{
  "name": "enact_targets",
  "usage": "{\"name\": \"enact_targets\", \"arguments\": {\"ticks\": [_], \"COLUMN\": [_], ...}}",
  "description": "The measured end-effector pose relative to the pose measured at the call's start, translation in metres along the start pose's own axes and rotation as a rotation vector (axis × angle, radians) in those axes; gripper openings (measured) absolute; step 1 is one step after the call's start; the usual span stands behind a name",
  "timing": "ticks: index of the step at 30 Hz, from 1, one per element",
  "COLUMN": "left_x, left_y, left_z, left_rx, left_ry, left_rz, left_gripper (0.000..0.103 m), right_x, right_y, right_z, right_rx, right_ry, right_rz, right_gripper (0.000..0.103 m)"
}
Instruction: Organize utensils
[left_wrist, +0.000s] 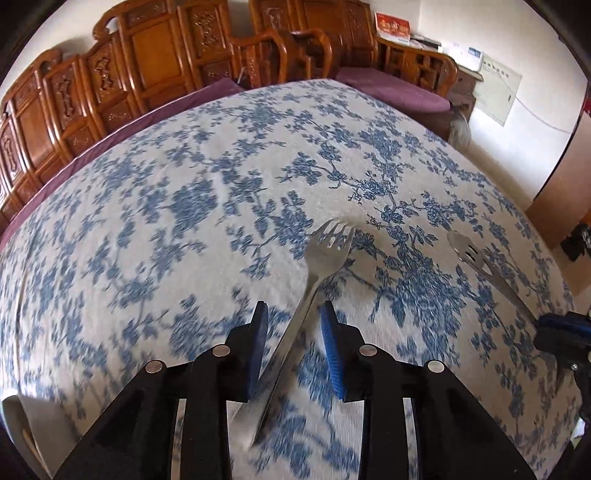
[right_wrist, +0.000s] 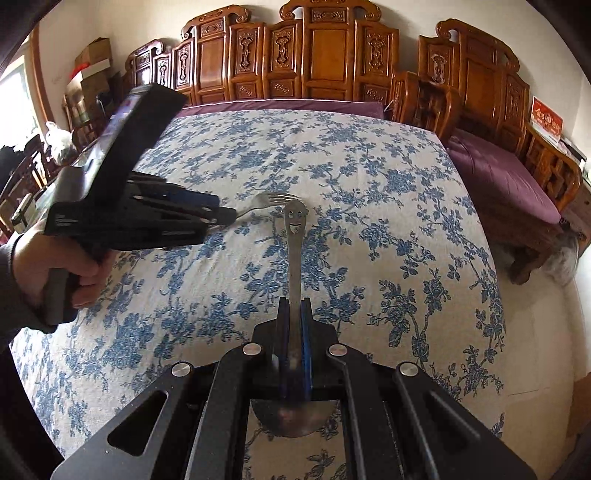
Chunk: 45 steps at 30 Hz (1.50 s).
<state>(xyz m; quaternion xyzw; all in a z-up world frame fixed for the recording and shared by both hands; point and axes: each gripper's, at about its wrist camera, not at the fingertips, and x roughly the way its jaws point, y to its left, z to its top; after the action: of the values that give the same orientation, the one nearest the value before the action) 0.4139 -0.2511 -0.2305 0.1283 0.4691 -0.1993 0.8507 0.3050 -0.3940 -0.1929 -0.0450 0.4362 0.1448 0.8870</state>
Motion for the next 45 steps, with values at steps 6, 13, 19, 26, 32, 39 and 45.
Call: {"name": "enact_targets", "arguments": {"ticks": [6, 13, 19, 26, 32, 39, 45], "left_x": [0.021, 0.028, 0.011, -0.043, -0.095, -0.142, -0.17], "left_y": [-0.01, -0.025, -0.018, 0.001, 0.024, 0.058, 0.097], "left_z": [0.02, 0.032, 0.023, 0.0, -0.021, -0.04, -0.064], "left_rx": [0.025, 0.089, 0.061, 0.025, -0.003, -0.05, -0.107], "left_ry": [-0.012, -0.023, -0.005, -0.046, -0.094, -0.134, -0.155], "left_rz": [0.033, 0.094, 0.087, 0.062, 0.074, 0.093, 0.108], "left_gripper": [0.042, 0.02, 0.003, 0.003, 0.003, 0.003, 0.003], "right_x": [0.005, 0.006, 0.002, -0.011, -0.026, -0.04, -0.04], "right_y": [-0.01, -0.014, -0.008, 0.017, 0.052, 0.089, 0.132], "right_z": [-0.003, -0.008, -0.008, -0.001, 0.01, 0.023, 0.034], "right_rx": [0.018, 0.032, 0.027, 0.007, -0.026, -0.048, -0.091], "right_ry": [-0.008, -0.006, -0.003, -0.014, -0.029, -0.051, -0.064], "right_rz": [0.016, 0.018, 0.014, 0.014, 0.012, 0.021, 0.053], "right_gripper": [0.007, 0.007, 0.007, 0.007, 0.007, 0.007, 0.007]}}
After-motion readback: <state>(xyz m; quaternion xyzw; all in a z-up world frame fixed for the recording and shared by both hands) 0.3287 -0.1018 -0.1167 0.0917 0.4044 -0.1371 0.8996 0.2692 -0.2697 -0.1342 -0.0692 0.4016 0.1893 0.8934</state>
